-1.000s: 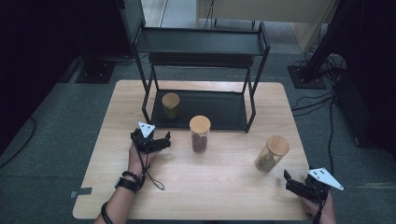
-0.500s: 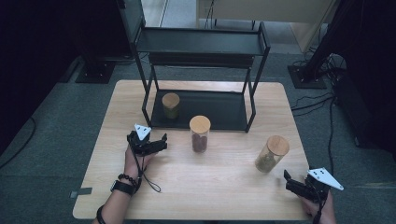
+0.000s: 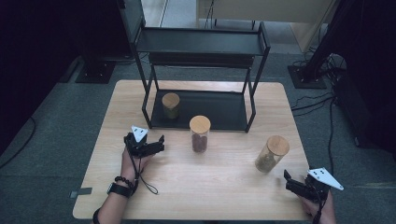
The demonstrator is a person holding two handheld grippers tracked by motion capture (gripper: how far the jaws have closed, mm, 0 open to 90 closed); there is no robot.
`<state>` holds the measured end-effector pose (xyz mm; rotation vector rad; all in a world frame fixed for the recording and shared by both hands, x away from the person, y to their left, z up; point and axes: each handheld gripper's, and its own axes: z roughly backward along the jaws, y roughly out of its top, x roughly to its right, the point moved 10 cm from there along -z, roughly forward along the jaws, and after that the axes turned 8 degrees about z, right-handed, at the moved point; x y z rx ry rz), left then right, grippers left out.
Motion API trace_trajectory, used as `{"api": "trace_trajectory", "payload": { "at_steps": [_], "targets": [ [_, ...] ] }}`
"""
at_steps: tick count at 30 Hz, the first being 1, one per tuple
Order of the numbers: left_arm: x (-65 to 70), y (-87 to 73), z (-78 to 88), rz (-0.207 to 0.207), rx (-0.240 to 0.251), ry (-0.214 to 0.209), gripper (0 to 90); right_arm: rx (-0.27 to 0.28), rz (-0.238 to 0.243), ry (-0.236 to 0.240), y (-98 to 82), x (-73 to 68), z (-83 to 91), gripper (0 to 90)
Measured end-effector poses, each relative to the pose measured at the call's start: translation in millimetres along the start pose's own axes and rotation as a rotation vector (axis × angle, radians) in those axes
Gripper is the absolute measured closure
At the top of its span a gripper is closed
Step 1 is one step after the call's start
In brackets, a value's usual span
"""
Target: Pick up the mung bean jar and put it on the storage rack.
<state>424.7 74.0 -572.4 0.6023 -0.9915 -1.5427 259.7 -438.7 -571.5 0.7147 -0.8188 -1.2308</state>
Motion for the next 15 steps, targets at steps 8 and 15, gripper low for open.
{"api": "trace_trajectory", "payload": {
  "at_steps": [8,15],
  "targets": [
    [-8.1,-1.2,4.2,0.009,0.002,0.009,0.6,-0.001,0.001,0.000,0.0,-0.1,-0.1,3.3],
    [-14.5,-2.7,8.0,0.005,-0.001,0.015,0.6,-0.002,0.001,-0.003,-0.1,0.1,-0.1,3.2]
  ]
}}
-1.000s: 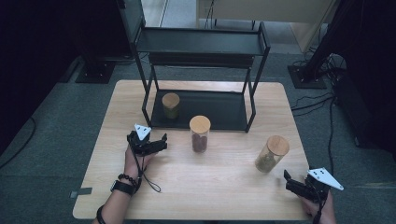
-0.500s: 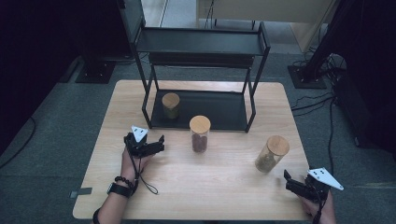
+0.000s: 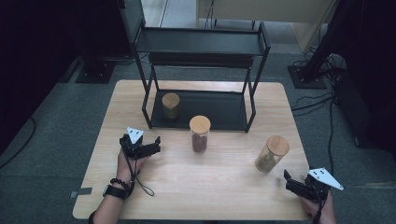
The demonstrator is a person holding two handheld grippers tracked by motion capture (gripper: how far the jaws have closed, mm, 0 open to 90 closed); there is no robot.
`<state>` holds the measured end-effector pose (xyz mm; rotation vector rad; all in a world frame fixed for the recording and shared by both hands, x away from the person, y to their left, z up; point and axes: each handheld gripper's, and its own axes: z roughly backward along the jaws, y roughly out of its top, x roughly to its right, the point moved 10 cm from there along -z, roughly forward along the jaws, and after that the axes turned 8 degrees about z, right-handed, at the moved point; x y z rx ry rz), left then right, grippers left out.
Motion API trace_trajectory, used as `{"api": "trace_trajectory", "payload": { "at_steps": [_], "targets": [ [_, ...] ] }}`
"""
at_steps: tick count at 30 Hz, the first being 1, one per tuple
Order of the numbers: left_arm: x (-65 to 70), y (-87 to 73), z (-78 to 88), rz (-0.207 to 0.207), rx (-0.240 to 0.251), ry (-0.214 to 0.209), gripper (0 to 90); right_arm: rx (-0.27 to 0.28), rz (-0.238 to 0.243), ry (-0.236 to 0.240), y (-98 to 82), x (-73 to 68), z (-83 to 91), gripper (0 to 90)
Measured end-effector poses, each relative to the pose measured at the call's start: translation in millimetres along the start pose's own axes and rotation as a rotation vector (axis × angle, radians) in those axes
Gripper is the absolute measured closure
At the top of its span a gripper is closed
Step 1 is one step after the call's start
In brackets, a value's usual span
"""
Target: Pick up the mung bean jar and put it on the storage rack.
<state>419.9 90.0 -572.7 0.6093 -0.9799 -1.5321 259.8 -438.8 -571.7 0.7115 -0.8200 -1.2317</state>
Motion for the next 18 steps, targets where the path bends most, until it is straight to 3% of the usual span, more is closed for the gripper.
{"api": "trace_trajectory", "payload": {
  "at_steps": [18],
  "targets": [
    [-14.9,-7.3,17.9,0.003,0.012,0.017,0.6,-0.001,0.002,-0.003,-0.1,0.1,-0.1,3.2]
  ]
}}
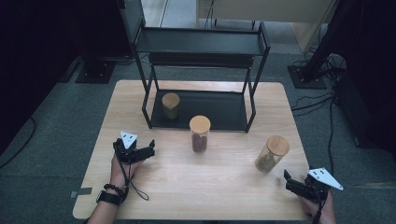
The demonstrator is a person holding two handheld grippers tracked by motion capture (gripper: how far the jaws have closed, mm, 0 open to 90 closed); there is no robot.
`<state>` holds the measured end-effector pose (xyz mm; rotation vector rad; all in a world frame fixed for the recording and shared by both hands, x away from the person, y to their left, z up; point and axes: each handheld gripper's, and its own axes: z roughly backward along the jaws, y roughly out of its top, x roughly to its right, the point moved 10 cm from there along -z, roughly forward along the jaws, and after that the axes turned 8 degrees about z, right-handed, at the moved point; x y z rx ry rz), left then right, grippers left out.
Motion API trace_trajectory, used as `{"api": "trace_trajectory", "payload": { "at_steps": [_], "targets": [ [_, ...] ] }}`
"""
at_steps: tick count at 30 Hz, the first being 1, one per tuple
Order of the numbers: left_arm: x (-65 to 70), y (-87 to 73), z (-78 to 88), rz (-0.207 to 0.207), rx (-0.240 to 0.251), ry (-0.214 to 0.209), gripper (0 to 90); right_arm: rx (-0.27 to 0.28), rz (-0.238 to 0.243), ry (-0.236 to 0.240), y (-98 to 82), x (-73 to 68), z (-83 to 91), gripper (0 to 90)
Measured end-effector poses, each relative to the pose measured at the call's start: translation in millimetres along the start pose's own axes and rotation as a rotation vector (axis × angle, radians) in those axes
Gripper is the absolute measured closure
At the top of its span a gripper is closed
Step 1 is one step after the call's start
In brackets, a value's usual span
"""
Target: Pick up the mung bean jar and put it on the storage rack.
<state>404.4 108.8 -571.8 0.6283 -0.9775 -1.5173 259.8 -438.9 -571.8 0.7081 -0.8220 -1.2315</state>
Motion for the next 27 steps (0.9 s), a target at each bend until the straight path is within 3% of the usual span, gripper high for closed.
{"api": "trace_trajectory", "payload": {
  "at_steps": [27],
  "targets": [
    [-18.3,-13.3,27.2,-0.021,0.004,0.035,0.6,-0.004,0.001,-0.008,-0.2,0.4,0.0,3.3]
  ]
}}
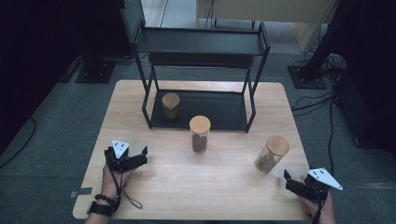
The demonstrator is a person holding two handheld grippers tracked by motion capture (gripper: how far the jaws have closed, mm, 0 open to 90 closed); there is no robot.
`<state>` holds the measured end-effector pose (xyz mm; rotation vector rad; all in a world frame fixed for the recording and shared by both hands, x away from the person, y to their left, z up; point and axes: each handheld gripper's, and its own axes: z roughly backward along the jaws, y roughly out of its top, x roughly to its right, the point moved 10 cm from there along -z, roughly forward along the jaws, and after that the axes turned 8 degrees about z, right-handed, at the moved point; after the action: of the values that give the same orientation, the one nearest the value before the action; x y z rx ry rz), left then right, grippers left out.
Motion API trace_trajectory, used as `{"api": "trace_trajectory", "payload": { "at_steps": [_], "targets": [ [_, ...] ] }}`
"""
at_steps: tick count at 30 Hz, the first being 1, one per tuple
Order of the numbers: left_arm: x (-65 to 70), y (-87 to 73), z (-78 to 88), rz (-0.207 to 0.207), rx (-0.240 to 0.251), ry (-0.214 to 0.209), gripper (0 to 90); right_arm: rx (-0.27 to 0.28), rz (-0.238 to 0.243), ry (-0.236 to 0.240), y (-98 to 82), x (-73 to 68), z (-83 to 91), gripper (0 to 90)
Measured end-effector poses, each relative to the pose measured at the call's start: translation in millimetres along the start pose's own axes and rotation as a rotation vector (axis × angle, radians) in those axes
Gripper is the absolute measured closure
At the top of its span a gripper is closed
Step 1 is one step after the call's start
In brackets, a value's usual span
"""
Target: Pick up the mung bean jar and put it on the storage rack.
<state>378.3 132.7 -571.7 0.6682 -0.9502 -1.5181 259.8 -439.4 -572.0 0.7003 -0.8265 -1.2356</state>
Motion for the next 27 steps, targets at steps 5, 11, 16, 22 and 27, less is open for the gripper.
{"api": "trace_trajectory", "payload": {
  "at_steps": [5,11,16,22,27],
  "targets": [
    [-6.2,-1.2,3.9,0.003,0.004,0.010,0.6,0.000,0.000,-0.002,-0.1,0.3,-0.1,3.3],
    [-13.4,-2.9,8.5,0.024,0.007,0.010,0.6,-0.001,0.000,-0.007,-0.1,0.5,-0.1,3.2],
    [-20.2,-4.1,12.9,0.027,0.012,0.025,0.6,-0.002,0.000,-0.008,-0.2,0.7,-0.1,3.2],
    [-23.9,-6.7,17.3,0.010,0.010,0.036,0.6,-0.002,-0.001,-0.008,-0.2,0.8,-0.1,3.2],
    [-26.1,-9.2,21.7,-0.004,0.010,0.039,0.6,-0.002,-0.001,-0.006,-0.2,0.7,-0.1,3.2]
  ]
}}
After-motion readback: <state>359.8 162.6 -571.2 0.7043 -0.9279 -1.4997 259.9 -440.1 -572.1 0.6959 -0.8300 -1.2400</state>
